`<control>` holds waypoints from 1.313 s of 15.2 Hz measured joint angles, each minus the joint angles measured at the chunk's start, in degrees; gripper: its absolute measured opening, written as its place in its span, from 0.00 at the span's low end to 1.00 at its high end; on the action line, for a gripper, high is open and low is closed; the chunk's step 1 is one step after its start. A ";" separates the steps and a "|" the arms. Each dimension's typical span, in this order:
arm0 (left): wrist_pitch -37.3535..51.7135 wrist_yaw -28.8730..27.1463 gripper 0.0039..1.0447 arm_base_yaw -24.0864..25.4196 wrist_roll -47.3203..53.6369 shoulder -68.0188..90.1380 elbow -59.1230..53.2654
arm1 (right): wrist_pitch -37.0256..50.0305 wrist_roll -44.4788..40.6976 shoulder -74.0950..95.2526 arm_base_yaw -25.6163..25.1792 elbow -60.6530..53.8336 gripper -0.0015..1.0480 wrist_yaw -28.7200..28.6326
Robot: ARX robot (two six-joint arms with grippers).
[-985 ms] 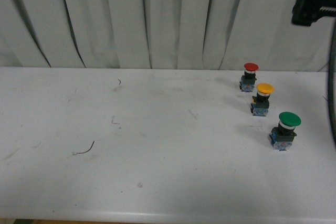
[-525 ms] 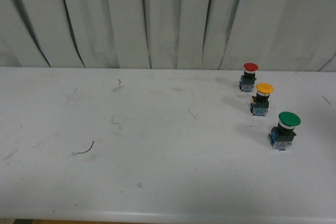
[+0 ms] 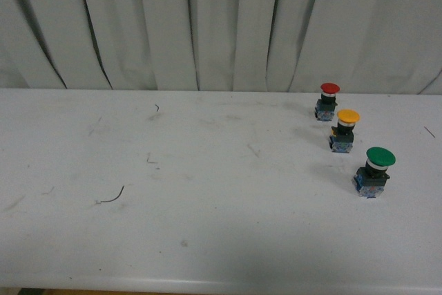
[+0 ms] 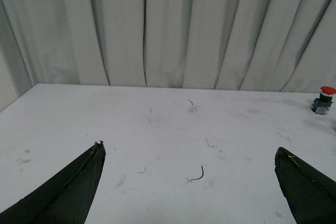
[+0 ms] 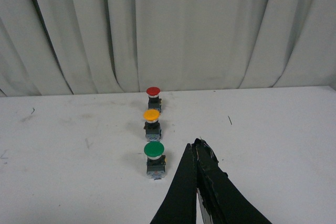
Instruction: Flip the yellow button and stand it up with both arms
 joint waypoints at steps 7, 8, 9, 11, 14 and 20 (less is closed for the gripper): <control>0.02 0.00 0.94 0.00 0.02 0.00 0.00 | -0.15 0.00 -7.72 0.00 -5.81 0.02 0.00; 0.02 0.00 0.94 0.00 0.00 0.00 0.00 | -0.57 0.00 -8.63 0.02 -6.36 0.02 0.00; 0.02 0.00 0.94 0.00 0.00 0.00 0.00 | -1.27 0.00 -9.22 0.00 -6.95 0.02 0.00; -0.02 0.00 0.94 0.00 0.00 0.00 0.00 | -8.94 0.00 -17.94 0.02 -7.98 0.02 0.00; 0.00 -0.02 0.94 0.00 0.00 0.00 0.00 | -9.05 -0.04 -20.00 0.02 -9.70 0.02 -0.07; 0.00 0.00 0.94 0.00 0.00 0.00 0.00 | -8.50 -0.04 -19.91 0.02 -9.70 0.11 0.04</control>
